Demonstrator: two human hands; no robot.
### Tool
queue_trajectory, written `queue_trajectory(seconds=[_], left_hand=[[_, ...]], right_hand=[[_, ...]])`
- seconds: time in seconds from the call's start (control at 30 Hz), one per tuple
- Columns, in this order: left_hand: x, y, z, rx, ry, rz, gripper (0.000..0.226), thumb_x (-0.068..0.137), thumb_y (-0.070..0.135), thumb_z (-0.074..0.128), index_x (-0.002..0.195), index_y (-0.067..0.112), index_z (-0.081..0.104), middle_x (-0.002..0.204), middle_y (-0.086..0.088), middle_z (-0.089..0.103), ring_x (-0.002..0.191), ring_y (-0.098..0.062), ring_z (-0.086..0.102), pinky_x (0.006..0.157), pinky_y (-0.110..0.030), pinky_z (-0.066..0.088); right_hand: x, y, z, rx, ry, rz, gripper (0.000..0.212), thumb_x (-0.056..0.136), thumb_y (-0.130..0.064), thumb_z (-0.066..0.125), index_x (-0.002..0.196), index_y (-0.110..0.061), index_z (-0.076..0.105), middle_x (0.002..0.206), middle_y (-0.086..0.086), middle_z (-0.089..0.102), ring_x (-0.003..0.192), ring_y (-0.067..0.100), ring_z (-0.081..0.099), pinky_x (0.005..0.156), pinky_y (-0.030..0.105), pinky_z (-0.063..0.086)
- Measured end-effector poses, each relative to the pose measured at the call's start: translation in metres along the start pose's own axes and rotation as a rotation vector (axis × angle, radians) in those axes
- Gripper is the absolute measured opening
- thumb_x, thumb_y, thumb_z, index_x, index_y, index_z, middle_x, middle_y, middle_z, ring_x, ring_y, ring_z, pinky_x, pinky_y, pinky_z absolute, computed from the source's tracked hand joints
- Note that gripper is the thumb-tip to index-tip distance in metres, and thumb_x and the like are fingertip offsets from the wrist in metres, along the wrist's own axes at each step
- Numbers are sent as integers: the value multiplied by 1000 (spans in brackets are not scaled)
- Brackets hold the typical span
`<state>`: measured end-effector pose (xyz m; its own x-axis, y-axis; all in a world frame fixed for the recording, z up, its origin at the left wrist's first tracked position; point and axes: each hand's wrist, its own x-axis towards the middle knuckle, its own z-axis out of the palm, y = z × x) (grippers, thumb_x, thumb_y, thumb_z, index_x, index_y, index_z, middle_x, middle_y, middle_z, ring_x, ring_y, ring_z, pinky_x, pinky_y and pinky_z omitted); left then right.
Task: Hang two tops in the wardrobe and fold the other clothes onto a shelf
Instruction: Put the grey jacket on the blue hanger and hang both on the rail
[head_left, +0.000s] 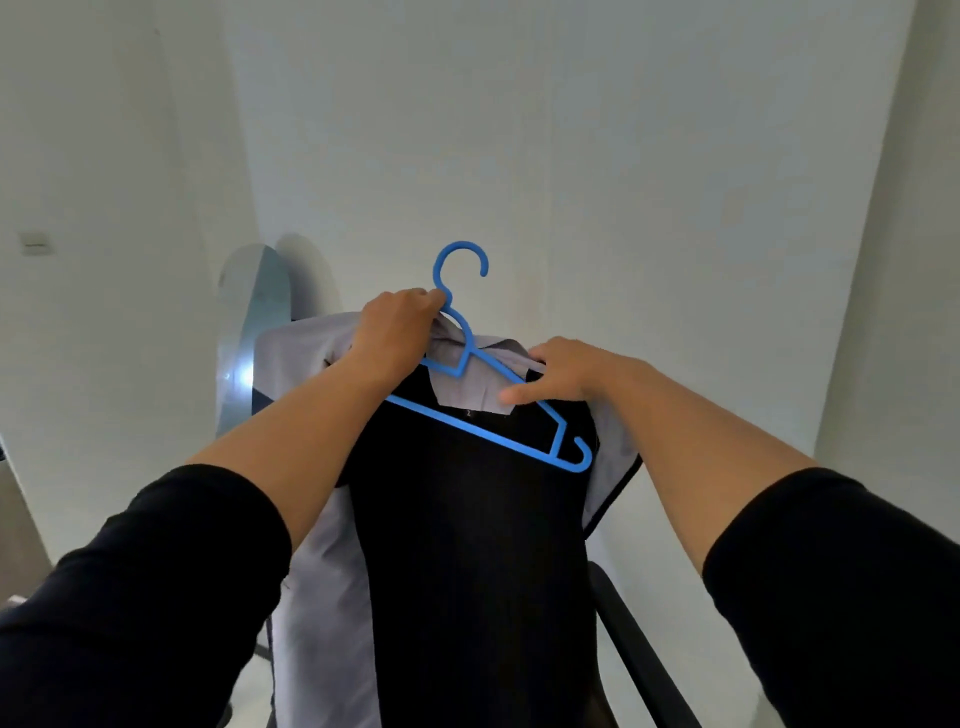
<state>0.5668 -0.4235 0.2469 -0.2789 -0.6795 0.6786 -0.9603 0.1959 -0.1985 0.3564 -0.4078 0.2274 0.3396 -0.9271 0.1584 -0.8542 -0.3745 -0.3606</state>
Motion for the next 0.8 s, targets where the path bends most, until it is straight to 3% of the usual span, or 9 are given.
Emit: queue_trajectory(seconds=[0.13,0.23,0.3,0.37,0.43,0.53,0.7,0.8], left_hand=[[3,0,-5,-53,-14,29,35,91,1,38,124,12,45,83,-10,53,64,-27,44,63,-35,35],[0,-10,-10,-211,-156,12,26,102,23,28,123,20,43,77,-8,53,61,-25,46,65,-33,34],[-2,-9,-10,-325,-214,-53,33,101,42,27,111,21,50,81,-4,55,70,-23,50,67,-34,37],[1,-1,-4,-380,-219,-199,52,93,63,30,85,17,54,77,-1,54,71,-20,50,67,-33,38],[5,4,1,-373,-210,-352,65,85,73,32,62,12,41,64,-2,45,59,-16,43,59,-29,35],[7,3,4,-467,-239,-387,66,79,74,45,56,14,31,57,-1,34,53,-13,34,52,-26,29],[4,-1,10,-598,-268,-365,58,70,67,65,72,10,52,64,0,43,63,-13,43,61,-28,38],[6,1,8,-564,-224,-316,55,71,67,64,72,13,52,64,2,44,65,-14,45,64,-30,40]], right_hand=[[2,7,7,-137,103,65,49,83,-46,66,62,-16,34,63,-1,38,54,13,34,51,23,26],[1,10,11,-172,180,104,47,85,-47,63,62,-17,35,64,-1,41,55,12,37,50,24,28],[2,10,15,-207,203,122,45,86,-47,61,62,-18,36,65,-1,42,56,12,38,50,23,29],[3,5,20,-229,229,111,43,88,-46,59,63,-19,37,66,-1,44,58,13,41,51,24,30],[5,-1,24,-241,253,84,38,89,-46,58,68,-18,44,73,2,50,66,17,47,57,25,34],[6,-5,29,-251,287,60,33,88,-45,59,81,-15,50,81,4,52,75,21,50,65,30,37],[5,-1,26,-131,284,77,36,80,-44,70,72,-18,47,70,-2,48,70,18,49,54,25,32],[0,5,16,-134,185,126,37,77,-36,75,85,-14,46,82,0,48,79,18,47,58,24,33]])
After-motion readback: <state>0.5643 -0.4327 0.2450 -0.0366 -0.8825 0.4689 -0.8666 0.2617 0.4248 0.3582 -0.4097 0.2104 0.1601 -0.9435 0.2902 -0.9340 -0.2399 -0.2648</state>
